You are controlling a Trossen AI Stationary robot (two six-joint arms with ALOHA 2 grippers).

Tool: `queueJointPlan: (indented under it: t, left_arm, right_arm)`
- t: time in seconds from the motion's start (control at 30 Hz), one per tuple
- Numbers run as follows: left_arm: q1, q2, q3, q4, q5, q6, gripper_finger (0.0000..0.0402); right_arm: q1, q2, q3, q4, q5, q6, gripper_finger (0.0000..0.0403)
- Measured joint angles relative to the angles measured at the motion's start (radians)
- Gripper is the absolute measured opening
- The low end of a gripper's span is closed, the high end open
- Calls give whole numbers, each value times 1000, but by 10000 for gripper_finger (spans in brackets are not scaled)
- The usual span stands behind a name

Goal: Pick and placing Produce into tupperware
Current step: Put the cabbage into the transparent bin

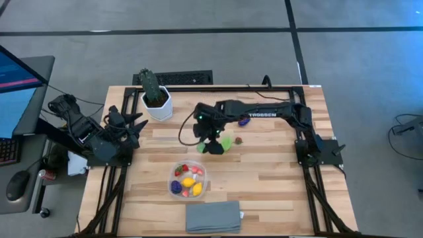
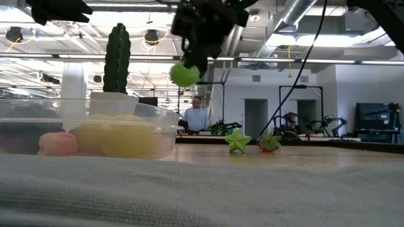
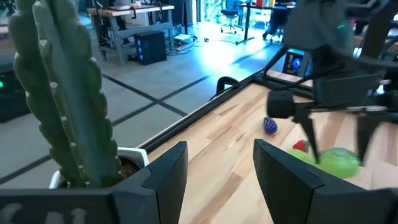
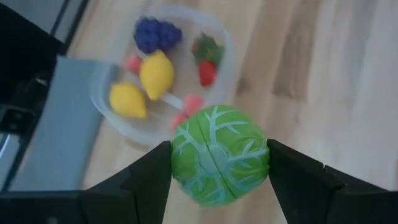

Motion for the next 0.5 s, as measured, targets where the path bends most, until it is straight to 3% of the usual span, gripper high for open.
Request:
queueJointPlan:
  t: [0.5]
  left_arm:
    - [0,0,0,-41,0,7,174]
  right_arm:
    - [128,5,0,252,8,195,265]
